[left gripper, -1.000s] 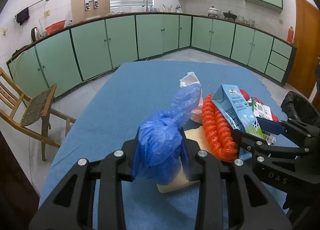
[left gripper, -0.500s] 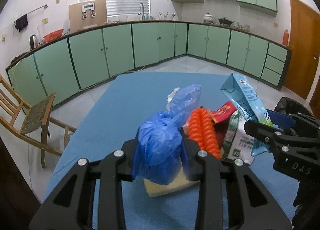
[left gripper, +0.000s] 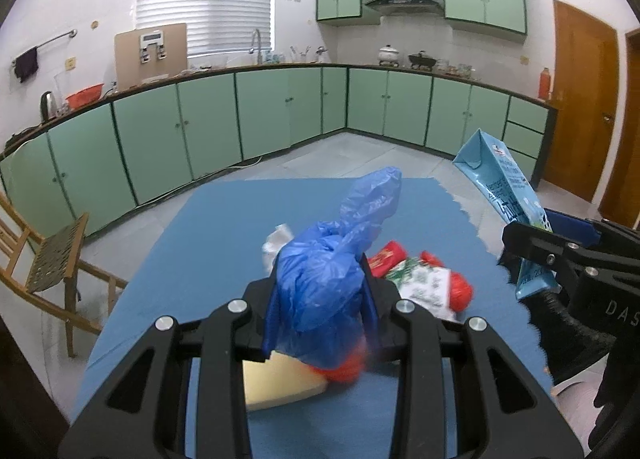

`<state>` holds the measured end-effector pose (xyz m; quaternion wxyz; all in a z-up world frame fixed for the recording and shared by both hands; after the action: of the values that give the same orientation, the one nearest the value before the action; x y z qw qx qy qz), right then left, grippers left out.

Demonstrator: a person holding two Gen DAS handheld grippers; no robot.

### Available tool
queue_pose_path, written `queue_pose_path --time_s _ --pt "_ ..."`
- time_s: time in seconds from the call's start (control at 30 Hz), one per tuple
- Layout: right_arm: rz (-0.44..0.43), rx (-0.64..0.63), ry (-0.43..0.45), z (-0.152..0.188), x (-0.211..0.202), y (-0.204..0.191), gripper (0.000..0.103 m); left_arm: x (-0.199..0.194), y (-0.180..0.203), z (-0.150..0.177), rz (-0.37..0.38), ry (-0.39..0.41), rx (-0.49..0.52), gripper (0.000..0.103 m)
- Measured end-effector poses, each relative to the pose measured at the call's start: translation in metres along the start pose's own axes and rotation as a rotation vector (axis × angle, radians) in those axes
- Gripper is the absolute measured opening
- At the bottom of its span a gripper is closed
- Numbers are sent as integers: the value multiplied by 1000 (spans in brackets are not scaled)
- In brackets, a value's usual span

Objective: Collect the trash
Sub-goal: 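Carry the milk carton and blue bag over the bin and release both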

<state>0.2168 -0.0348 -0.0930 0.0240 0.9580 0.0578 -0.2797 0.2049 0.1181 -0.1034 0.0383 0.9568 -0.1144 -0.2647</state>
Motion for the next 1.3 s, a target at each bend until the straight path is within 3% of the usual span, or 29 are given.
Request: queue_pose_path --time_s 0.4,0.77,1.3 --pt "112 57 36 0 -23 82 56 27 80 -14 114 6 66 32" --pt "258 137 55 5 -40 183 56 65 169 -24 243 5 140 32" --pt "434 227 -38 58 -15 325 56 149 306 -11 412 -60 230 32"
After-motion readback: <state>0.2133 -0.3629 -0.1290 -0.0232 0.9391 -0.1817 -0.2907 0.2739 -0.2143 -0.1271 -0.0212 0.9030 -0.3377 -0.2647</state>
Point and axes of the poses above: each gripper's, at about its wrist camera, not at the fingertips, and x roughly the way its jaws point, y to its right, z to its underside, the point moved 10 cm from there along x, roughly the way its jaws point, and after that the axes turned 15 degrees about z, right-handed, at the moved point
